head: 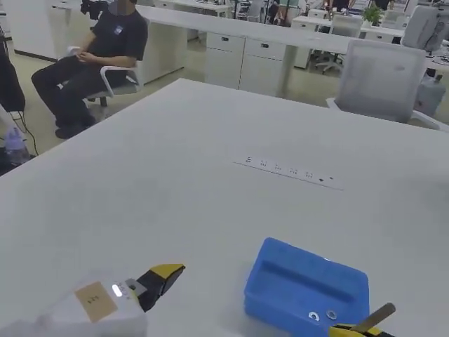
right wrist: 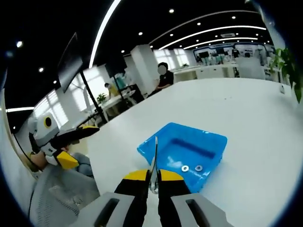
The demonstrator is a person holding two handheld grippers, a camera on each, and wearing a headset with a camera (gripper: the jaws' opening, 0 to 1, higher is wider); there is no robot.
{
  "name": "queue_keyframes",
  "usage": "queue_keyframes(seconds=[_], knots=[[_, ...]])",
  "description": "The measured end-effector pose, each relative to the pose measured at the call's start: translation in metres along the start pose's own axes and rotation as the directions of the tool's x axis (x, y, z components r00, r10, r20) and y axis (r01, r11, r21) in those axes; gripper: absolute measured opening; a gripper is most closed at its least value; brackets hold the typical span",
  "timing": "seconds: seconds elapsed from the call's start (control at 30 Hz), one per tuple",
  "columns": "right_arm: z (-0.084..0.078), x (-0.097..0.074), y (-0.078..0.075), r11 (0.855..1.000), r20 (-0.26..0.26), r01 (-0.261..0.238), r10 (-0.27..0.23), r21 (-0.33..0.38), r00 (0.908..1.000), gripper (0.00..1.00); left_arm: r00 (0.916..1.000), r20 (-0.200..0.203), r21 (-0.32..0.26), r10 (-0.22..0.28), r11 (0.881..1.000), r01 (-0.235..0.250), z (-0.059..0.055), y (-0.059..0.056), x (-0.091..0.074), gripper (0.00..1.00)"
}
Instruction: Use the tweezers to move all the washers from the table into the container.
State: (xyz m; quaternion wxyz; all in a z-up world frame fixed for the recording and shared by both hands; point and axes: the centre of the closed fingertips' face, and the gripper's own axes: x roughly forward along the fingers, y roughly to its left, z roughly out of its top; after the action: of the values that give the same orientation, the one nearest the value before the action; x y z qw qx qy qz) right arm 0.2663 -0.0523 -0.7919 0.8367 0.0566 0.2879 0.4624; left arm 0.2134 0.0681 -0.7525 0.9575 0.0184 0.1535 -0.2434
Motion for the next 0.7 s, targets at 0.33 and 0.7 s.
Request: queue_keyframes(seconds=[0.33, 0.7], knots=[[0.03, -0.003, 0.01, 0.999, 0.052, -0.024, 0.025, -0.027, 0.9983, 0.03, 0.9999, 0.006, 0.011, 0.009, 1.0, -0.009, 0.001, 0.001, -0.001, 0.79], [0.055, 0.014, 0.002, 0.998, 0.069, -0.024, 0.028, -0.063, 0.9972, 0.03, 0.9998, 0.013, 0.007, 0.012, 1.0, -0.012, 0.002, 0.003, -0.002, 0.79]])
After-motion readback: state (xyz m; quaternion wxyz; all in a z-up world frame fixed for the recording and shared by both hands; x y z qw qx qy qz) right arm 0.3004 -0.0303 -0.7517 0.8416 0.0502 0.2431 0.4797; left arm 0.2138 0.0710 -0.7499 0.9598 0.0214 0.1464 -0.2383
